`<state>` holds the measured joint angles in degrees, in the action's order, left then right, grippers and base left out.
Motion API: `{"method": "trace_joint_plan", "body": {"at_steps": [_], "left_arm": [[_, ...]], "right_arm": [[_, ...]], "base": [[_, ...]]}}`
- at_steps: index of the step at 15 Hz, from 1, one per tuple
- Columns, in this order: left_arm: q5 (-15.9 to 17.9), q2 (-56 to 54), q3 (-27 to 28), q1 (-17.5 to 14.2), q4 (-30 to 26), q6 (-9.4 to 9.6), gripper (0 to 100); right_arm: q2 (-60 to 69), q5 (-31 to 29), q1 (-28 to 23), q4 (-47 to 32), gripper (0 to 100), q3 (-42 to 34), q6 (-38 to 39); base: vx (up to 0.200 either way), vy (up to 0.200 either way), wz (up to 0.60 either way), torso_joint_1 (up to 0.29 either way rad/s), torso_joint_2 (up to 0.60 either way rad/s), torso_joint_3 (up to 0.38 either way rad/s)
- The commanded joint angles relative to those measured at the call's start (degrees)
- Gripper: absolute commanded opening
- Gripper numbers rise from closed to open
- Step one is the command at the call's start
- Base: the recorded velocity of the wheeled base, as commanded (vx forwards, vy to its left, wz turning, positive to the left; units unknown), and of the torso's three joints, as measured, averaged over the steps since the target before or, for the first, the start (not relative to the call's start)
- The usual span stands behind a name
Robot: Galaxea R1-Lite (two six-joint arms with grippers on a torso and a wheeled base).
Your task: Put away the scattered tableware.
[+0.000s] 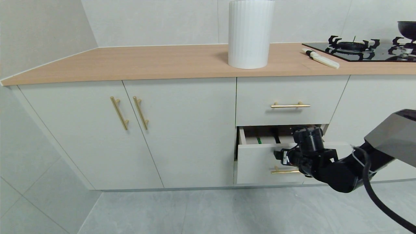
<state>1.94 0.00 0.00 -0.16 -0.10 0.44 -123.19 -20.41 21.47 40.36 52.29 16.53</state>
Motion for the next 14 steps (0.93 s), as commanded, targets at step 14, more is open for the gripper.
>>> {"method": "trace_joint_plan", "body": {"at_steps": [14], "left_arm": [[0.0,0.0,0.0,-0.02,0.01,0.0,100]], "right_arm": [[-14.1,-2.88,-3.89,21.16,100,6.95,-0.27]], "base": [[0.0,0.0,0.0,0.0,0.0,0.0]]}}
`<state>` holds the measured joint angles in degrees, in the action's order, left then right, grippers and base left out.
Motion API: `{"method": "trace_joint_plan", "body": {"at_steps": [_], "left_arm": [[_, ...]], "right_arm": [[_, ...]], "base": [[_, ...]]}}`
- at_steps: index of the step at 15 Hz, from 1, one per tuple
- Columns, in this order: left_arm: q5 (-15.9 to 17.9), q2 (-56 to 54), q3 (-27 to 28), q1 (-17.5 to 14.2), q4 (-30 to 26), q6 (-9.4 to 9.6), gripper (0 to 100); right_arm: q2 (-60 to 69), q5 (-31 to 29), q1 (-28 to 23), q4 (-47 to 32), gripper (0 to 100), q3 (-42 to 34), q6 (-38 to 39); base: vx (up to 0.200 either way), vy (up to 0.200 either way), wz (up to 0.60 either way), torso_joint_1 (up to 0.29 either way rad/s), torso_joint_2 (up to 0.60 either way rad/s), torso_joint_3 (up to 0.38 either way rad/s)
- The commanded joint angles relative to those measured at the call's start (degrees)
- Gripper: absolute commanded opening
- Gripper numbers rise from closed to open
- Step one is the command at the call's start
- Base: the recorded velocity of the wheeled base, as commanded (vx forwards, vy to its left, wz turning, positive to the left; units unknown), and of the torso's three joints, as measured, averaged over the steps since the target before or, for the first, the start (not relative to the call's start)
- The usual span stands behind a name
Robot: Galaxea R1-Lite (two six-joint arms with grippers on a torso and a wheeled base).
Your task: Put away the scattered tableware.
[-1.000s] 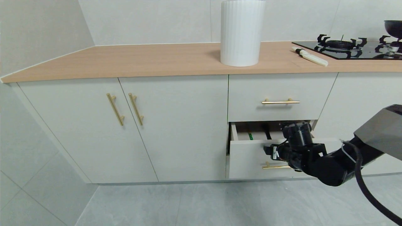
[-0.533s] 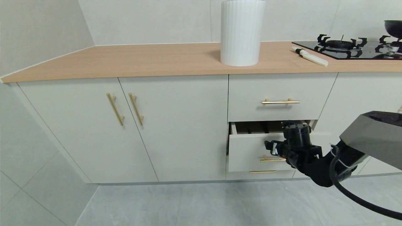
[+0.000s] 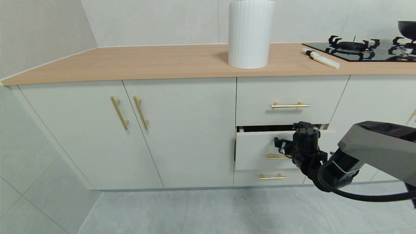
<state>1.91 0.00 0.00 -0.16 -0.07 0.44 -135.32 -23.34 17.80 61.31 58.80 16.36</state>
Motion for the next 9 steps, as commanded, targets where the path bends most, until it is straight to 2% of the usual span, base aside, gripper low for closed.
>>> {"method": "trace_joint_plan", "body": {"at_steps": [1,7,9], "left_arm": [[0.02,0.0,0.0,-0.02,-0.01,0.0,100],[0.02,0.0,0.0,-0.02,-0.01,0.0,100],[0.02,0.0,0.0,-0.02,-0.01,0.0,100]], "right_arm": [[-1.97,0.05,-0.22,0.22,100,0.44,-0.1],[-5.84,-1.53,-1.89,0.66,100,5.54,0.16],[-7.16,-1.53,-2.24,4.0,100,6.16,-0.1]], "base": [[0.0,0.0,0.0,0.0,0.0,0.0],[0.0,0.0,0.0,0.0,0.0,0.0],[0.0,0.0,0.0,0.0,0.0,0.0]]}}
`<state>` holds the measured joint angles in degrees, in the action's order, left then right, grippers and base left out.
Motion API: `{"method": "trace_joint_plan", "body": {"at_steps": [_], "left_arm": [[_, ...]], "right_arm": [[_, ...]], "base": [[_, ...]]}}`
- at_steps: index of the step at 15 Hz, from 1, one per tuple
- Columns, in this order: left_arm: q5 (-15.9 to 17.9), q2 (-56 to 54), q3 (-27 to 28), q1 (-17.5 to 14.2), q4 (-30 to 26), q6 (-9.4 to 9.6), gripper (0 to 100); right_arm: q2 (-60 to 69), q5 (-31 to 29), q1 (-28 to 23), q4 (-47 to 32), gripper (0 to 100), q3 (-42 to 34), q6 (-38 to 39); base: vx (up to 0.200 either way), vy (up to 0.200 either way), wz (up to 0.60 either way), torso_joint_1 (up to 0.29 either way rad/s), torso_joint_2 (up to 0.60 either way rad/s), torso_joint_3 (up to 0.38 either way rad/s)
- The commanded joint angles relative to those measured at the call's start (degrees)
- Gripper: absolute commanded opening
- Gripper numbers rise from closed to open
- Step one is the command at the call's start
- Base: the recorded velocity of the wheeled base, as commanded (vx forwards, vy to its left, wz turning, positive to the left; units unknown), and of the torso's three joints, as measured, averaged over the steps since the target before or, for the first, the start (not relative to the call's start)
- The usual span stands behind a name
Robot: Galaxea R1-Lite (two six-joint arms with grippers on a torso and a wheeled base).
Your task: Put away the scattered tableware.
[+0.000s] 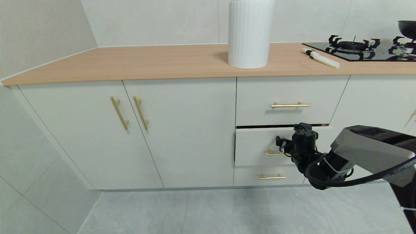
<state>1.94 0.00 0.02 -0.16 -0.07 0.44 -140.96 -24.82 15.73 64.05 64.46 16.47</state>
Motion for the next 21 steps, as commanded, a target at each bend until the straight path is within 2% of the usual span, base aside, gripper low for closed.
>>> {"method": "trace_joint_plan", "body": {"at_steps": [1,9,16,21], "left_arm": [[0.0,0.0,-0.02,-0.02,-0.01,0.0,100],[0.0,0.0,-0.02,-0.02,-0.01,0.0,100],[0.0,0.0,0.06,-0.02,-0.01,0.0,100],[0.0,0.0,-0.02,-0.02,-0.01,0.0,100]], "right_arm": [[-2.04,-0.05,-0.26,2.22,100,0.75,-0.3],[-5.55,-2.78,-1.49,4.42,100,7.69,-0.21],[-5.91,-3.48,-1.66,4.51,100,8.57,-0.21],[-4.06,-4.01,-1.4,4.51,100,6.11,-0.39]], "base": [[0.0,0.0,0.0,0.0,0.0,0.0],[0.0,0.0,0.0,0.0,0.0,0.0],[0.0,0.0,0.0,0.0,0.0,0.0],[0.0,0.0,0.0,0.0,0.0,0.0]]}}
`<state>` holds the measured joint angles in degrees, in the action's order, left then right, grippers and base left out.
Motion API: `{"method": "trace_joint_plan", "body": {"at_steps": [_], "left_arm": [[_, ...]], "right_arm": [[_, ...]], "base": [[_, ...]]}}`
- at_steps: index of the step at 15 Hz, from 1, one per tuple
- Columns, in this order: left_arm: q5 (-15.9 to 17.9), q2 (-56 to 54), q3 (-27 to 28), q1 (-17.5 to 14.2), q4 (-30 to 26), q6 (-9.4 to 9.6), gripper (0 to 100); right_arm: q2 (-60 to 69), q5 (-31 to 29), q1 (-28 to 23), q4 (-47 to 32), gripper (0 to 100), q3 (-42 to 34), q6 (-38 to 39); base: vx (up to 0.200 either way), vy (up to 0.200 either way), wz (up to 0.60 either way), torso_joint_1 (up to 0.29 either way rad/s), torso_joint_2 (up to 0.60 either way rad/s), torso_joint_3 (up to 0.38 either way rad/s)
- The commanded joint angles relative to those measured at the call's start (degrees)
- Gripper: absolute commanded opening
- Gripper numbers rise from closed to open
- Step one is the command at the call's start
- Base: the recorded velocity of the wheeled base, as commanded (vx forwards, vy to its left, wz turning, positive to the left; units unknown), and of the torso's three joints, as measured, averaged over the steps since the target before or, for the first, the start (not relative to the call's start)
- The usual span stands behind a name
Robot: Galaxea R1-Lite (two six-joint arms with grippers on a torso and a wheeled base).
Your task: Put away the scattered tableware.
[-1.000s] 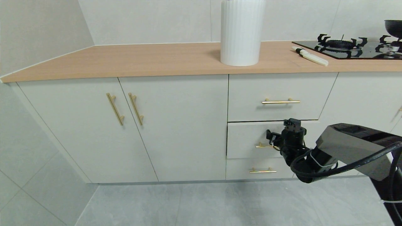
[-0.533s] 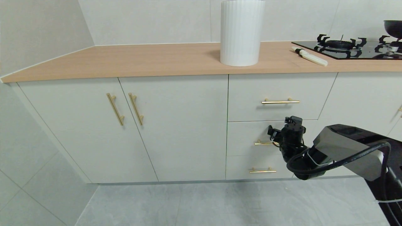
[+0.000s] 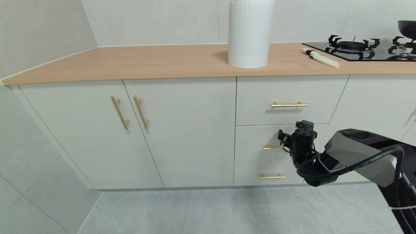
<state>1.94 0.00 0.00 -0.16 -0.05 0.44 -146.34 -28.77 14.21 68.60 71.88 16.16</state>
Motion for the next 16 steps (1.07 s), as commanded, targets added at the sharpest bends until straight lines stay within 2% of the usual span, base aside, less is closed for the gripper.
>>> {"method": "trace_joint_plan", "body": {"at_steps": [1,4,7,9,13,16], "left_arm": [[0.0,0.0,0.0,-0.02,0.05,0.0,100],[0.0,0.0,0.0,-0.02,-0.04,0.0,100],[0.0,0.0,0.0,-0.02,-0.04,0.0,100],[0.0,0.0,0.0,-0.02,0.05,0.0,100],[0.0,0.0,0.09,-0.02,-0.04,0.0,100],[0.0,0.0,0.0,-0.02,-0.04,0.0,100]], "right_arm": [[3.95,0.03,0.29,-0.04,100,-5.08,-0.7],[17.75,0.82,2.92,-0.48,100,-18.79,-4.48],[36.3,0.82,6.62,-1.1,100,-35.93,-11.68],[43.68,0.38,6.79,-1.18,100,-41.91,-15.37],[55.11,-2.61,7.85,-1.1,100,-52.28,-15.81],[70.13,-3.49,8.2,-1.18,100,-62.47,-19.77]], "base": [[0.0,0.0,0.0,0.0,0.0,0.0],[0.0,0.0,0.0,0.0,0.0,0.0],[0.0,0.0,0.0,0.0,0.0,0.0],[0.0,0.0,0.0,0.0,0.0,0.0],[0.0,0.0,0.0,0.0,0.0,0.0],[0.0,0.0,0.0,0.0,0.0,0.0]]}}
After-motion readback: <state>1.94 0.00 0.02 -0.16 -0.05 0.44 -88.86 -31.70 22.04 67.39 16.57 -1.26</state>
